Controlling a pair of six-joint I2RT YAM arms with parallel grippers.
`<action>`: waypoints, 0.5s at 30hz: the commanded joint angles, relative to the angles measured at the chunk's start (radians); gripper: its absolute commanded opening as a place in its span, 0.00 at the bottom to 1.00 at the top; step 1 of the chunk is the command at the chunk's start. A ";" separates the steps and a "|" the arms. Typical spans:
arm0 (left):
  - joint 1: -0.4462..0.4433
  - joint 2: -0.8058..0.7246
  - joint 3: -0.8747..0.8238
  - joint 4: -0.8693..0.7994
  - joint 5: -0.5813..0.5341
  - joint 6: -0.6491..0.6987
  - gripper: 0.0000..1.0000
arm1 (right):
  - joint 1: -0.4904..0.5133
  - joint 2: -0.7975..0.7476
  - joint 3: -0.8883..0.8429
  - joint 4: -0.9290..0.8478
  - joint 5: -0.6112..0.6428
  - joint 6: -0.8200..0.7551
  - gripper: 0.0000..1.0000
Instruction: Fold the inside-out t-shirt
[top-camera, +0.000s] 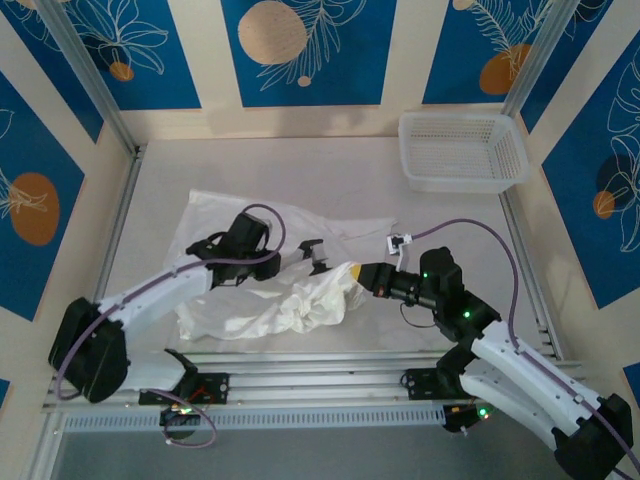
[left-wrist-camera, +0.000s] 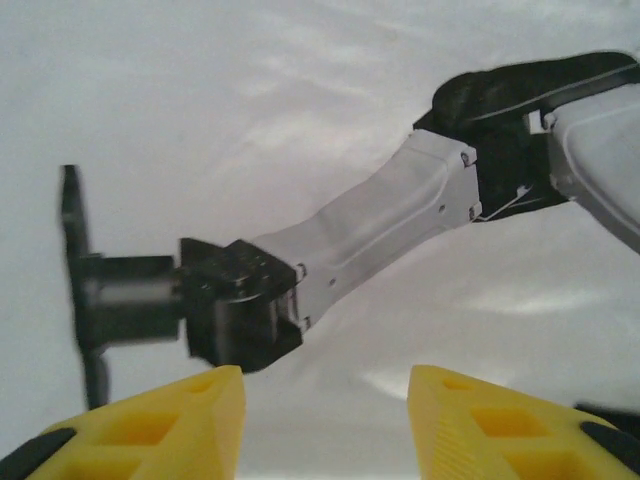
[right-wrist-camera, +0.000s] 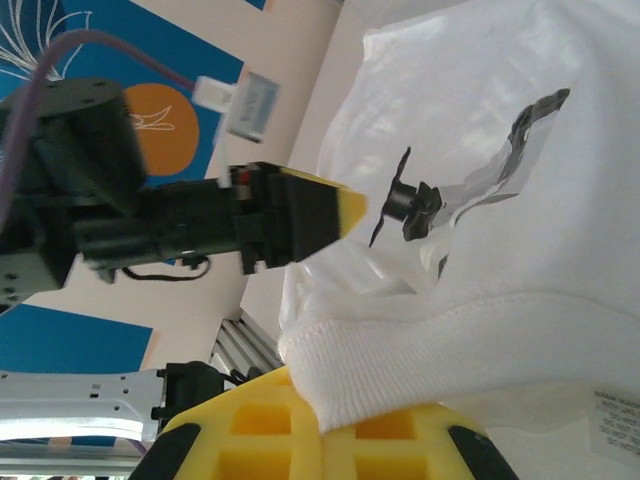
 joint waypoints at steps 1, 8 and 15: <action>-0.093 -0.194 -0.022 -0.067 -0.035 -0.009 0.51 | -0.010 0.025 0.040 -0.022 0.011 0.014 0.00; -0.469 -0.203 -0.049 0.009 -0.222 -0.127 0.55 | -0.017 0.089 0.080 -0.012 0.031 0.009 0.00; -0.485 0.131 0.086 -0.037 -0.421 -0.137 0.72 | -0.019 0.077 0.101 -0.041 0.028 0.016 0.00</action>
